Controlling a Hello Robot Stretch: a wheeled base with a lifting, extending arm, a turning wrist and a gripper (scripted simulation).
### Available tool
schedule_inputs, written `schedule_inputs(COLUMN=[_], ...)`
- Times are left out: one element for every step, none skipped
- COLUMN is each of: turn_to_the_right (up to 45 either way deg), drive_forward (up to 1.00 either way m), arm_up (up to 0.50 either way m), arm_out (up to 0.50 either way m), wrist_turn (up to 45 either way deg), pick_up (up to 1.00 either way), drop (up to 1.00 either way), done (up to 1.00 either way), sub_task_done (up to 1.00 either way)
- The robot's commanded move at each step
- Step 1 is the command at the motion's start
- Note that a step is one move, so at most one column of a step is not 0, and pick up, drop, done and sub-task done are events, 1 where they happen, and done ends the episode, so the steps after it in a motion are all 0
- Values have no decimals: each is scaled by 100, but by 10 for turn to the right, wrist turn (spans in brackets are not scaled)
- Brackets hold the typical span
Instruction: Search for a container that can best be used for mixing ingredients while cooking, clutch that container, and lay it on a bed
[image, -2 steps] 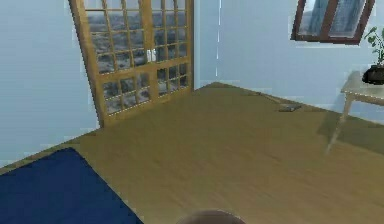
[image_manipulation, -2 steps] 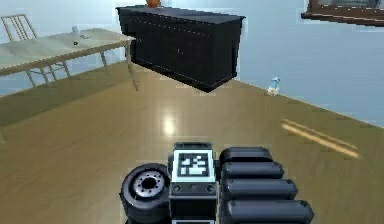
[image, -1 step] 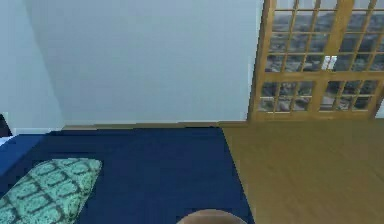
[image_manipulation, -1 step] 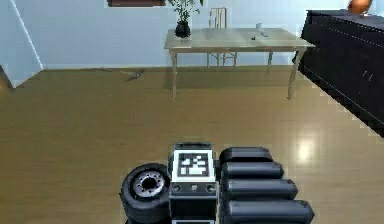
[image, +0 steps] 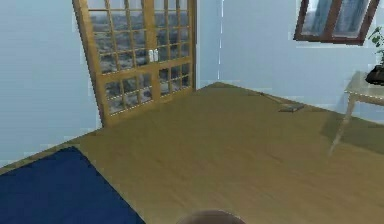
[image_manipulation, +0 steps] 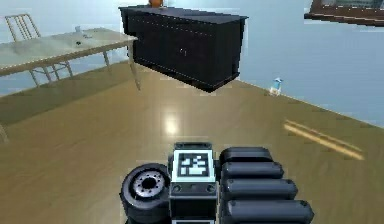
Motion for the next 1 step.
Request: schedule_inputs(turn_to_the_right=[450], drive_forward=[0], arm_up=[0], arm_out=[0], wrist_turn=[0], pick_up=[0], drop=[0], done=[0], sub_task_done=[0])
